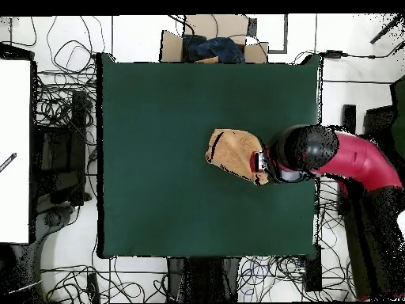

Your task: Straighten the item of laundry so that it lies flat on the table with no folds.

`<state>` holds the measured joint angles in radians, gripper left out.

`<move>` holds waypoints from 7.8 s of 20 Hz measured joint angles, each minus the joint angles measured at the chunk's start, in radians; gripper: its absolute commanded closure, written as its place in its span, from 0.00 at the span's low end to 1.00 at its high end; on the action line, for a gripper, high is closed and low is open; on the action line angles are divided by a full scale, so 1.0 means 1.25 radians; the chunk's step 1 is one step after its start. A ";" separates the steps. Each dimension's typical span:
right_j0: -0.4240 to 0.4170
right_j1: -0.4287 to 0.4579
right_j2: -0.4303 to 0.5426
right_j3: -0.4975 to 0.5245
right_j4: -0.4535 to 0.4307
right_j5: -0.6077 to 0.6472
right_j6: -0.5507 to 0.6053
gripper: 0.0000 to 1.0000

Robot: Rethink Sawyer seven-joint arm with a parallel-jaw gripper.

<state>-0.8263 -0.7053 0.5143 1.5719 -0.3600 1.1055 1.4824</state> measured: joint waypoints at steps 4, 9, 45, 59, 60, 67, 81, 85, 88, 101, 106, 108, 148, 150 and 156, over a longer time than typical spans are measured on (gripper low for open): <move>-0.004 0.007 0.004 -0.034 -0.002 0.016 -0.036 1.00; 0.000 0.022 0.004 -0.078 -0.005 0.033 -0.068 1.00; 0.073 -0.056 0.005 -0.275 -0.038 0.179 -0.101 1.00; 0.064 -0.153 -0.015 0.008 -0.027 -0.191 -0.101 1.00; 0.066 -0.157 -0.017 0.023 -0.024 -0.201 -0.101 1.00; 0.074 -0.197 -0.037 0.156 0.009 -0.231 -0.101 1.00; 0.152 -0.168 -0.122 0.344 0.021 -0.509 -0.075 1.00; 0.191 -0.141 -0.149 0.380 0.031 -0.578 -0.068 1.00; 0.206 -0.130 -0.162 0.392 0.040 -0.591 -0.063 1.00; 0.277 -0.109 -0.223 0.453 0.057 -0.678 -0.049 1.00; 0.278 -0.116 -0.224 0.470 0.076 -0.678 -0.049 1.00; 0.278 -0.117 -0.224 0.471 0.083 -0.678 -0.049 0.00; 0.276 -0.228 -0.226 0.471 0.194 -0.534 -0.049 0.00; 0.276 -0.233 -0.226 0.471 0.194 -0.534 -0.049 0.00; 0.293 -0.235 -0.233 0.471 0.193 -0.537 -0.049 0.00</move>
<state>-0.4603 -0.9992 0.2227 2.1612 -0.1181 0.4345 1.4214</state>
